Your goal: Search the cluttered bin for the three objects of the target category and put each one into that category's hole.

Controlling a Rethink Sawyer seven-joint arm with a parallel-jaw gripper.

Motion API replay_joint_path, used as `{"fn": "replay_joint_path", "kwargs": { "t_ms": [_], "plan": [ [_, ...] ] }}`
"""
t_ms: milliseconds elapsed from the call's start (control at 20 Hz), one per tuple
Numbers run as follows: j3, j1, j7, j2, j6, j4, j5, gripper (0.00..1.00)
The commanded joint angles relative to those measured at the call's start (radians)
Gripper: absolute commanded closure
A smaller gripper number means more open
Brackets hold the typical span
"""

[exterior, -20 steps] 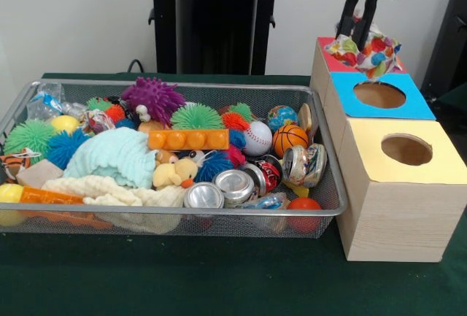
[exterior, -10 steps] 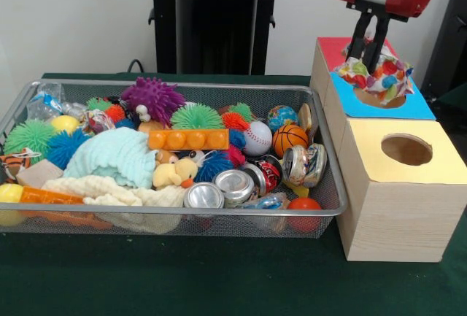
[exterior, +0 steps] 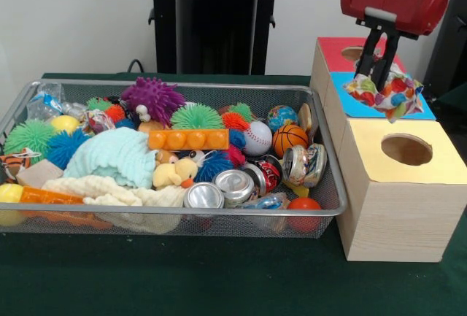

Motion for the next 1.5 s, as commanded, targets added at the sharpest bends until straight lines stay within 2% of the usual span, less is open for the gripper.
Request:
{"fn": "replay_joint_path", "kwargs": {
  "t_ms": [50,550,950,1200,1500],
  "plan": [
    [0.027,0.022,0.308,0.074,0.071,-0.034,0.04,1.0],
    [0.023,0.034,0.316,0.115,0.015,-0.036,0.064,1.0],
    [0.062,0.001,0.255,0.14,-0.069,-0.023,0.06,1.0],
    [0.05,0.005,0.249,0.172,-0.071,-0.05,0.053,1.0],
    [0.041,0.016,0.271,0.217,-0.116,-0.07,0.066,1.0]
  ]
}}
